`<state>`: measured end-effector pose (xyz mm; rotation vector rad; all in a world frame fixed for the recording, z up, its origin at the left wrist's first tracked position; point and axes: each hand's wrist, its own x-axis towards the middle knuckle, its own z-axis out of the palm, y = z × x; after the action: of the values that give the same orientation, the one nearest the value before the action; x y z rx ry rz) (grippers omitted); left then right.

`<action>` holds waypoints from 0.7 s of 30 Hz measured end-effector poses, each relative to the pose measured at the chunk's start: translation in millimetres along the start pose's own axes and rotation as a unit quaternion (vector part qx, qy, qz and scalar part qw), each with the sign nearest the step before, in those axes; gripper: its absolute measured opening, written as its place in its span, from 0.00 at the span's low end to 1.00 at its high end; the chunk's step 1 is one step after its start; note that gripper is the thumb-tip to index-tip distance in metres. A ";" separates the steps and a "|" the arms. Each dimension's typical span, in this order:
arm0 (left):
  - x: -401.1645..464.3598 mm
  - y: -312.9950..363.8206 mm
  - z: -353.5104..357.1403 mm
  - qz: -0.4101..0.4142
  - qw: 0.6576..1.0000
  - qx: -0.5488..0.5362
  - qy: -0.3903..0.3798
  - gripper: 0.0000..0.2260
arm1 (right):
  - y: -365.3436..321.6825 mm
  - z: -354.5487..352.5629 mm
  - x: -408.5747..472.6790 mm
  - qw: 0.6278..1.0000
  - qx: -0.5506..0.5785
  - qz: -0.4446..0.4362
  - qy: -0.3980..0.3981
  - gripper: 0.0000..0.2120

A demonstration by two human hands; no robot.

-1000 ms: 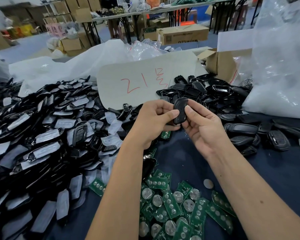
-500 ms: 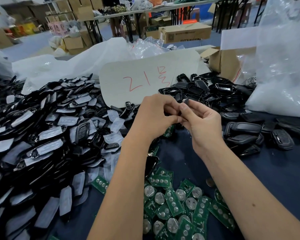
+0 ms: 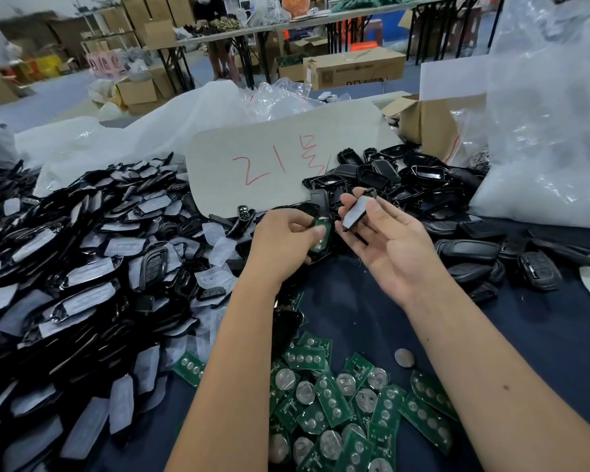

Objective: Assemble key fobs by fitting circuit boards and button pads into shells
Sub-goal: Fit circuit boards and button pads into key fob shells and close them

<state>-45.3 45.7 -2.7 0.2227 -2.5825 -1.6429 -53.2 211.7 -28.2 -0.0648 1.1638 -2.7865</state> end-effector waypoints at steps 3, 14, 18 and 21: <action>0.5 -0.4 -1.3 -0.077 0.975 -0.209 0.020 0.06 | 1.1 1.1 -0.2 0.999 -0.022 0.012 -0.025 0.14; -1.5 1.4 -4.5 -0.151 0.934 -0.323 -0.018 0.18 | 6.6 2.6 -1.9 0.995 -0.075 0.042 -0.044 0.11; -0.9 0.0 -4.7 -0.147 0.936 -0.320 -0.019 0.17 | 6.6 2.5 -1.3 0.995 -0.075 0.046 -0.036 0.11; -2.0 0.9 -5.5 -0.142 0.938 -0.316 -0.016 0.11 | 7.1 2.1 -1.0 0.995 -0.080 0.049 -0.030 0.11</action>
<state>-42.6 41.5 0.4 0.5357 -1.9570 -2.4827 -51.4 205.4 -31.8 -0.1037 1.3360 -2.5836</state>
